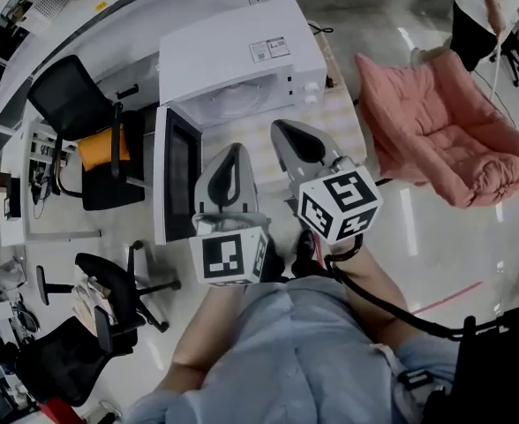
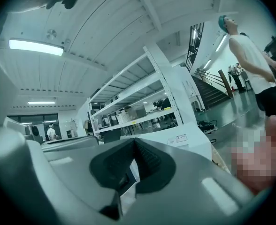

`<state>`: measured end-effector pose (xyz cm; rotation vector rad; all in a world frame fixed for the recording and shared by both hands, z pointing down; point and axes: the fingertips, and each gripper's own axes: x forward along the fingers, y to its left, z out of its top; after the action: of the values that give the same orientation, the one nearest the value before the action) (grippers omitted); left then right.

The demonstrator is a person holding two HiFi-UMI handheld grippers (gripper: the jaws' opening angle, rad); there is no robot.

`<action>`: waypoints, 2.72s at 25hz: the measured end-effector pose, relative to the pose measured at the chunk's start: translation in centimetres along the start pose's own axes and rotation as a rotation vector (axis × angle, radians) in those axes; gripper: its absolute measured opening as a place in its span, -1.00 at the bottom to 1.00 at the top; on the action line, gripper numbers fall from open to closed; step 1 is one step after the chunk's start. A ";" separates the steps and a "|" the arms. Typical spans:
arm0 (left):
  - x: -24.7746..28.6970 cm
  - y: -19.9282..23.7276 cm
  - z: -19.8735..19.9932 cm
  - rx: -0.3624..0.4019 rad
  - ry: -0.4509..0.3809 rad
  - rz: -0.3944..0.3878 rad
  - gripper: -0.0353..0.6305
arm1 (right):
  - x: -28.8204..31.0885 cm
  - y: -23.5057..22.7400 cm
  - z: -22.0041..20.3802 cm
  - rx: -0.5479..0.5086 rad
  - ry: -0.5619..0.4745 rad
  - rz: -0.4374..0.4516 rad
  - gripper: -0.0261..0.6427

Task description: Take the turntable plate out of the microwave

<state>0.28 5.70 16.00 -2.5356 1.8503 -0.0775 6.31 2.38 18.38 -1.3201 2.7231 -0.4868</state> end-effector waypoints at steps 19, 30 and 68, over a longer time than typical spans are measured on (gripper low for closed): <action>9.0 10.0 -1.1 -0.077 -0.052 0.060 -0.87 | 12.7 -1.8 0.7 -0.079 0.036 0.022 -0.92; 13.6 13.6 -4.0 -0.158 -0.014 0.005 -0.87 | 19.0 -3.9 0.3 -0.091 0.046 -0.018 -0.92; 14.9 9.7 -11.3 -0.101 0.044 0.001 -0.88 | 17.0 -7.1 -9.6 0.019 0.187 0.040 -0.92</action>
<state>-4.87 -11.11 27.61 -2.6201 1.9186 -0.0416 -0.91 -12.53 30.89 -1.2725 2.8795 -0.6623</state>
